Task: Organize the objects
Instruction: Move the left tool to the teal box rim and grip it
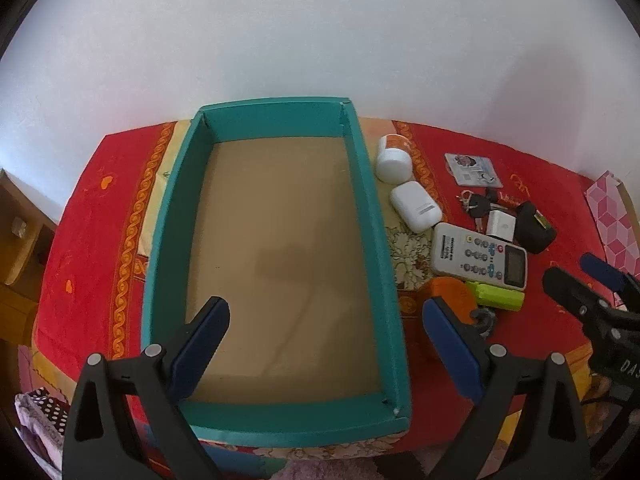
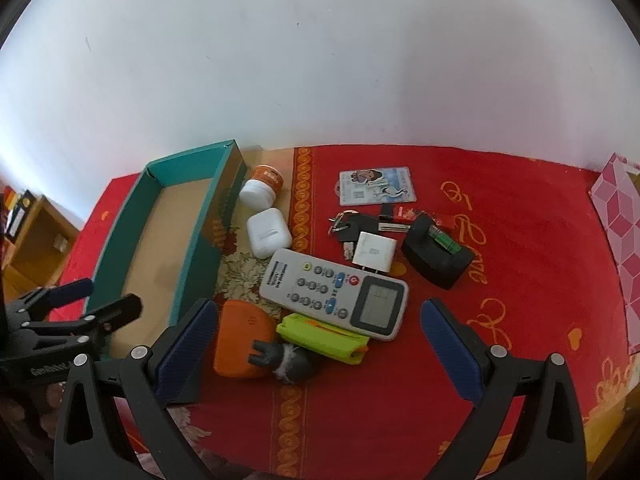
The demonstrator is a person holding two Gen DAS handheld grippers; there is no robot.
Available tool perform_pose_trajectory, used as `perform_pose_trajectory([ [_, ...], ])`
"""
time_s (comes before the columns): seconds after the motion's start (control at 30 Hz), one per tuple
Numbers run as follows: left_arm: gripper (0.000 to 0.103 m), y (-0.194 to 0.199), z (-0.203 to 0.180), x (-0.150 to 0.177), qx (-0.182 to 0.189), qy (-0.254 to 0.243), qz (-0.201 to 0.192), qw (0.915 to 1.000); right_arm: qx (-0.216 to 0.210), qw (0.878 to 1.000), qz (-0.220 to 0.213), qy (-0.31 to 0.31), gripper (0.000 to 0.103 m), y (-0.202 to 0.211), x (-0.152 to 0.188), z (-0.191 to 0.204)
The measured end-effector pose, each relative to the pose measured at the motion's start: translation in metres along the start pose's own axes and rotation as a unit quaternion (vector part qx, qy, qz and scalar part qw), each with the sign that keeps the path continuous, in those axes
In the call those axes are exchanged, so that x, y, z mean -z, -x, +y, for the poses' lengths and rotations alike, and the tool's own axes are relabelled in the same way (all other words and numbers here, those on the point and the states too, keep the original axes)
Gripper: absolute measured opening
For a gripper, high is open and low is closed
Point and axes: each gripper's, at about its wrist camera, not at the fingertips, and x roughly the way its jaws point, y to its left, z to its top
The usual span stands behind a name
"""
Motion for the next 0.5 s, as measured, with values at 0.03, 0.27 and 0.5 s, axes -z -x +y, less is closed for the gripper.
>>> perform_pose_trajectory([
  [0.03, 0.098, 0.0, 0.003, 0.0, -0.002, 0.001, 0.0, 1.0, 0.003, 1.0, 0.0, 0.001, 0.103, 0.0, 0.0, 0.0],
  [0.27, 0.098, -0.002, 0.024, 0.004, -0.028, 0.012, 0.003, 0.9995, 0.003, 1.0, 0.009, 0.004, 0.103, -0.006, 0.001, 0.001],
  [0.5, 0.098, -0.005, 0.038, 0.006, -0.035, 0.026, 0.008, 0.999, 0.003, 1.0, 0.014, 0.002, 0.103, -0.01, 0.0, 0.001],
])
